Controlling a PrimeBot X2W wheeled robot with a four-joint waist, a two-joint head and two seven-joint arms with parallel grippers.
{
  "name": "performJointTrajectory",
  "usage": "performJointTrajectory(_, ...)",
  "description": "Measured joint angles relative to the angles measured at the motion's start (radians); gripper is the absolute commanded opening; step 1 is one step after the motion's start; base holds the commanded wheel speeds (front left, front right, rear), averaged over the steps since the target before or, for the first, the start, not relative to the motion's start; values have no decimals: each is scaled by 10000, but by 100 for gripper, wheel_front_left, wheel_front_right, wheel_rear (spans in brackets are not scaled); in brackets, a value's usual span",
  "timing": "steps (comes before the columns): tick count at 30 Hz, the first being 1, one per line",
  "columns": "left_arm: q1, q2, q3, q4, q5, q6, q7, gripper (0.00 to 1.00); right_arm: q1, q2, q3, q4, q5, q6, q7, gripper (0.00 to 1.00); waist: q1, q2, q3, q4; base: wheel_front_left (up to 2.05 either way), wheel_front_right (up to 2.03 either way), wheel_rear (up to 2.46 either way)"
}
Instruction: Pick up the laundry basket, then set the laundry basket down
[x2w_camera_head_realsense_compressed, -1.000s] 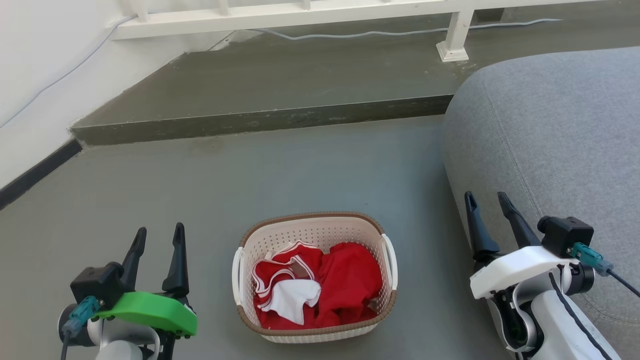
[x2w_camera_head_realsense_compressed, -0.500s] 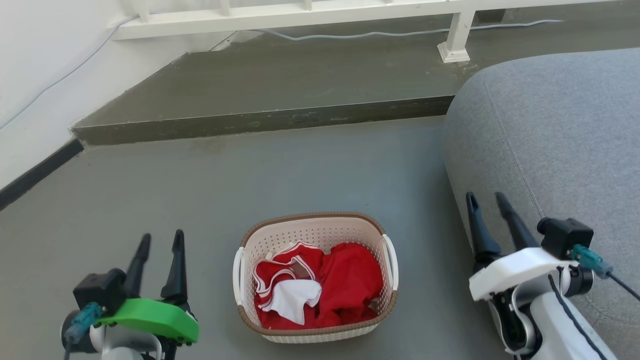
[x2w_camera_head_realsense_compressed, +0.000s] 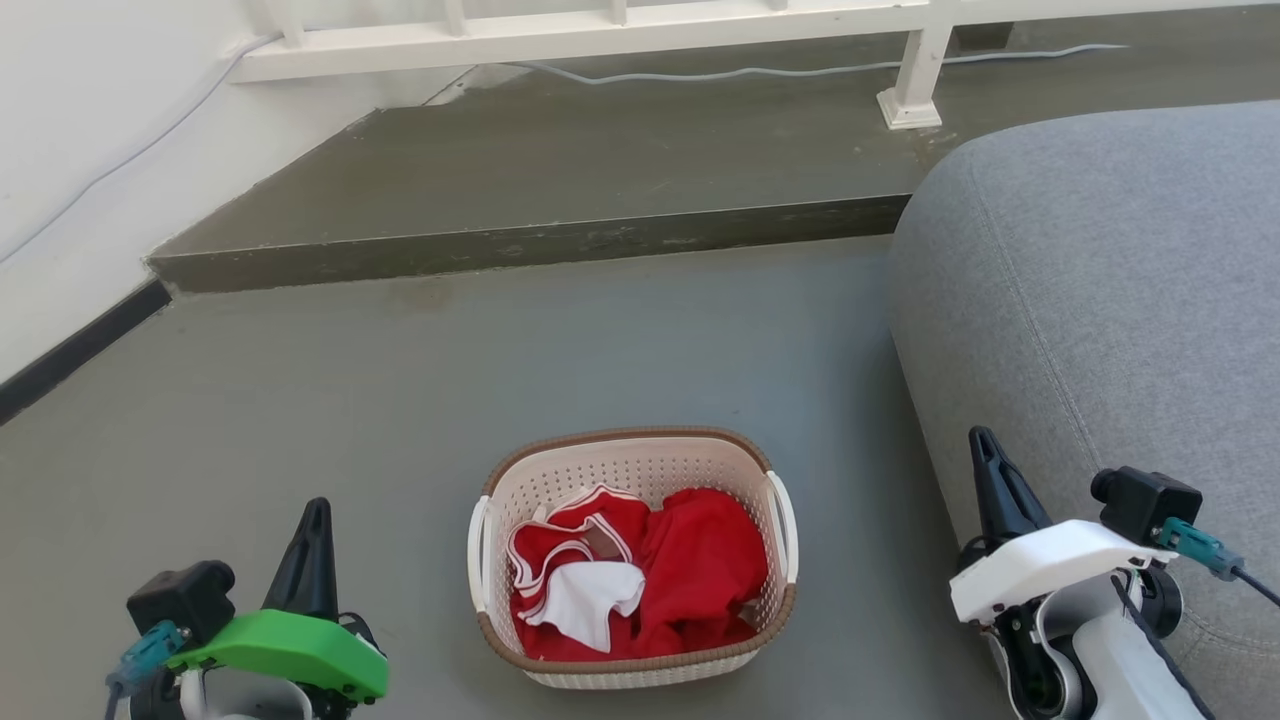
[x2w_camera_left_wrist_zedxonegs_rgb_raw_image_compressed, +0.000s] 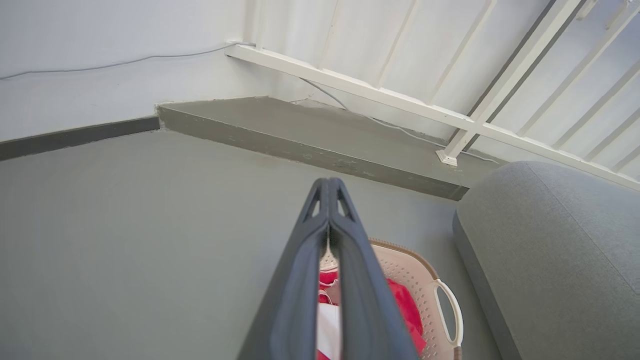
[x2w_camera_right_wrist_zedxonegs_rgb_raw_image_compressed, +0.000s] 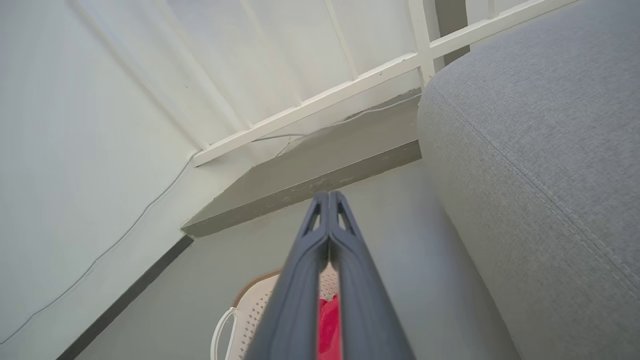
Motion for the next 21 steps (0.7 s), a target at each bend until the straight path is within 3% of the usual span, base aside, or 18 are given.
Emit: performJointTrajectory(21,-9,-15,385,2,-2357,-13,800,0,0,111,-779,-79,2341,295,717,0,0,0,-87,68,0,0,0)
